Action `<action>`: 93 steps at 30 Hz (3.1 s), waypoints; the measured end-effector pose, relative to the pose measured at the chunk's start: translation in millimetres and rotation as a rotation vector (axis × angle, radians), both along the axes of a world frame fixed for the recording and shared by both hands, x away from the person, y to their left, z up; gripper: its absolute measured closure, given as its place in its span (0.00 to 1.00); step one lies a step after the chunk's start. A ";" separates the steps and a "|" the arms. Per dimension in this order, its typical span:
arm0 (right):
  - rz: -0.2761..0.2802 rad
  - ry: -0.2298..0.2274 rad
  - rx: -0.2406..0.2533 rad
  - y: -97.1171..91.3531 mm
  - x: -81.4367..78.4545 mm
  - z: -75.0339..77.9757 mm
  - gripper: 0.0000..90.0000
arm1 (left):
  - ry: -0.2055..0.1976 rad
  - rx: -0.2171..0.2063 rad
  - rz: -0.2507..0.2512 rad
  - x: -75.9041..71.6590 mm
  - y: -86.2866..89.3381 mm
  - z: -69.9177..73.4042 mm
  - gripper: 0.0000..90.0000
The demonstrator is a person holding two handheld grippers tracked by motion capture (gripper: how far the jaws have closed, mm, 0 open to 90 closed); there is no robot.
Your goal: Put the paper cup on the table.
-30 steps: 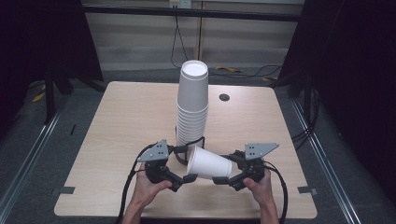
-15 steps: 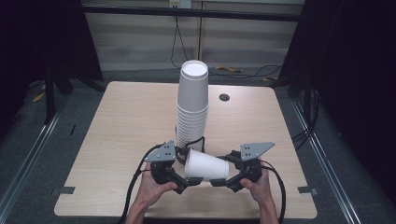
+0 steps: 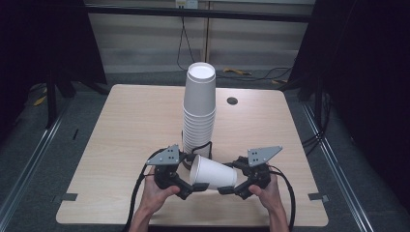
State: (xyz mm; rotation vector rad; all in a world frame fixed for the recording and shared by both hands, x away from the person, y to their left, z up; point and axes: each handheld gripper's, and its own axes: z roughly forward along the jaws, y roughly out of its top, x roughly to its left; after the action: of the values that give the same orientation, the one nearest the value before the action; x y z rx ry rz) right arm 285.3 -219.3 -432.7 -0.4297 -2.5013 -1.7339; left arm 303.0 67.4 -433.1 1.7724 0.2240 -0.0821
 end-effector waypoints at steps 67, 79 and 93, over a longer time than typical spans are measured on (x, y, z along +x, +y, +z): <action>-0.869 -0.314 0.030 -31.7 -26.1 -32.2 0.15 | 0.024 0.225 0.224 7.6 76.8 8.2 0.08; -0.960 -0.440 0.031 -33.6 -26.6 -57.5 0.18 | 0.070 0.320 0.299 21.0 94.7 5.0 0.09; -0.909 -0.372 0.068 -35.2 -29.3 -68.4 0.17 | 0.098 0.372 0.385 37.1 110.0 7.2 0.09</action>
State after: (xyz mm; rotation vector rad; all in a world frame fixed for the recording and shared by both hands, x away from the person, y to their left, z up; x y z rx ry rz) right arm 256.0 -254.5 -501.1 -1.5591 -2.6664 -2.3339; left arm 340.0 177.3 -425.9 2.0625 0.6831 0.1604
